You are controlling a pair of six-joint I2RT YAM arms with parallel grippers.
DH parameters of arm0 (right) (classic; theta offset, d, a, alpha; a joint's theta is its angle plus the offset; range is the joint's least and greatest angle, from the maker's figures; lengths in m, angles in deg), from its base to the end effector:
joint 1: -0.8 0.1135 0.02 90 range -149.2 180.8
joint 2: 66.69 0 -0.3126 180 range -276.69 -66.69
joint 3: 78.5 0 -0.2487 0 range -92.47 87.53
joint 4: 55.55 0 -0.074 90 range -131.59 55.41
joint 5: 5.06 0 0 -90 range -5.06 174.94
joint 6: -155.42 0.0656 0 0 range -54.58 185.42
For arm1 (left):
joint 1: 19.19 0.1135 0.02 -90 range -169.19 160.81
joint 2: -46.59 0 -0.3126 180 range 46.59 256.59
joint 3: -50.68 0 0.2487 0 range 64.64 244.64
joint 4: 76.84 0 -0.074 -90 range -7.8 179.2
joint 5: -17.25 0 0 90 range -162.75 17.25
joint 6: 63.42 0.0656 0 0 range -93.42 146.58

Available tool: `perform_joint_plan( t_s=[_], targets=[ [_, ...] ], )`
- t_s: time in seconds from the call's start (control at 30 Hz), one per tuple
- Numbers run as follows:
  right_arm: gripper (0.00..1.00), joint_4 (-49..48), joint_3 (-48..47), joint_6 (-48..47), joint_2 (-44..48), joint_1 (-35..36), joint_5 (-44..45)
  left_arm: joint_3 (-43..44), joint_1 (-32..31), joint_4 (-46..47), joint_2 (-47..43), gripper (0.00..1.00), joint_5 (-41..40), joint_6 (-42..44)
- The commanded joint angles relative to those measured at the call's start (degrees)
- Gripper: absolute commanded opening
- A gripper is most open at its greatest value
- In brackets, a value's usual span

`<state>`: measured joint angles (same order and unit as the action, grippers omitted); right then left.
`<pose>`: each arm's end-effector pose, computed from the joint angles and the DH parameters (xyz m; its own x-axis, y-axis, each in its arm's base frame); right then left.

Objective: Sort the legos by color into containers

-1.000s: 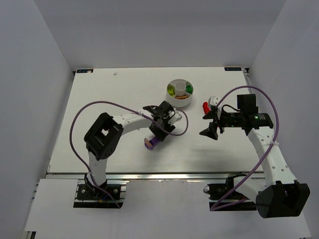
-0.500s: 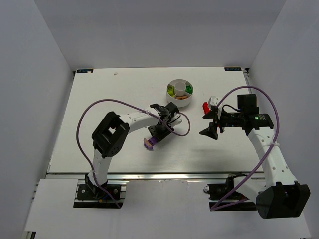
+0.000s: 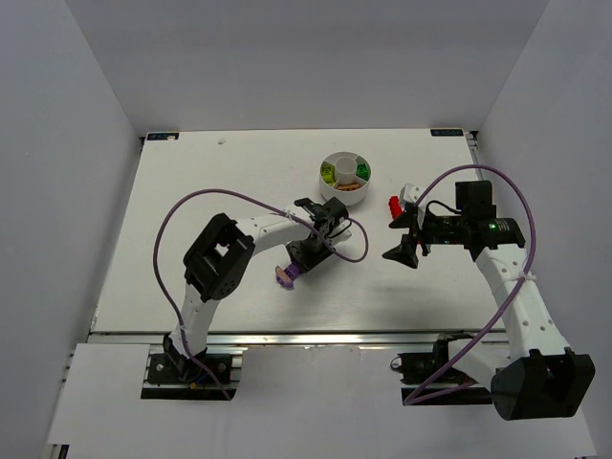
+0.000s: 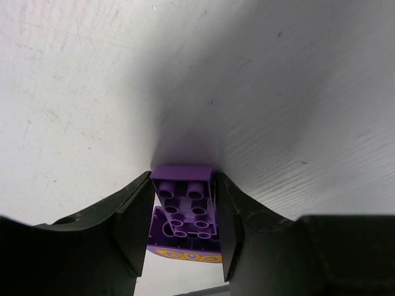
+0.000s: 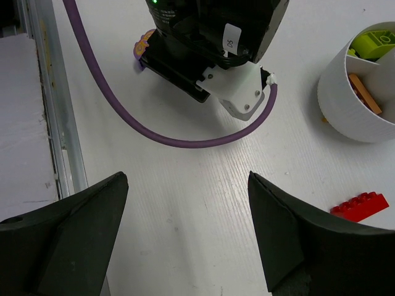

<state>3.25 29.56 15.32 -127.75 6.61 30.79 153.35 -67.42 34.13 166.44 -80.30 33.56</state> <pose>0.1820 0.0720 0.3506 -0.0136 -0.4530 -0.8914 -0.9512 0.2808 -0.1282 0.2878 -0.3093 0.1724 -0.5706 0.8197 -0.0497 0.8089 0.5715 0.1382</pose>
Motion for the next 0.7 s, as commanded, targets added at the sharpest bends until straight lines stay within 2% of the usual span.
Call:
perform_joint_plan(
  t_s=[0.0, 0.27, 0.37, 0.47, 0.5, 0.6, 0.67],
  targets=[
    [0.83, -1.2, -1.0, 0.2, 0.9, 0.3, -1.0, 2.6, -0.4, 0.3, 1.0, 0.54, -0.9, -0.1],
    [0.84, -1.3, -0.8, 0.3, 1.0, 0.2, -1.0, 3.6, -0.3, -0.2, 1.8, 0.53, -1.3, -0.3],
    [0.83, -1.3, -0.7, 0.3, 1.0, 0.3, -1.1, 3.9, -0.3, -0.4, 1.8, 0.48, -1.4, -0.5],
    [0.83, -1.3, -1.0, 0.2, 0.9, 0.3, -1.1, 5.3, -0.3, -1.1, 1.8, 0.26, -1.8, -1.4],
    [0.83, -1.2, -1.1, 0.2, 1.1, 0.3, -1.1, 5.9, -0.3, -1.2, 1.6, 0.15, -1.8, -1.6],
    [0.82, -1.2, -1.5, 0.3, 1.5, 0.2, -1.2, 7.4, -0.1, 0.9, -1.0, 0.07, -0.7, -3.7],
    [0.81, -1.2, -1.8, 0.7, 1.7, 0.2, -1.1, 6.5, 1.0, 6.1, -5.2, 0.00, 2.9, -6.1]
  ],
)
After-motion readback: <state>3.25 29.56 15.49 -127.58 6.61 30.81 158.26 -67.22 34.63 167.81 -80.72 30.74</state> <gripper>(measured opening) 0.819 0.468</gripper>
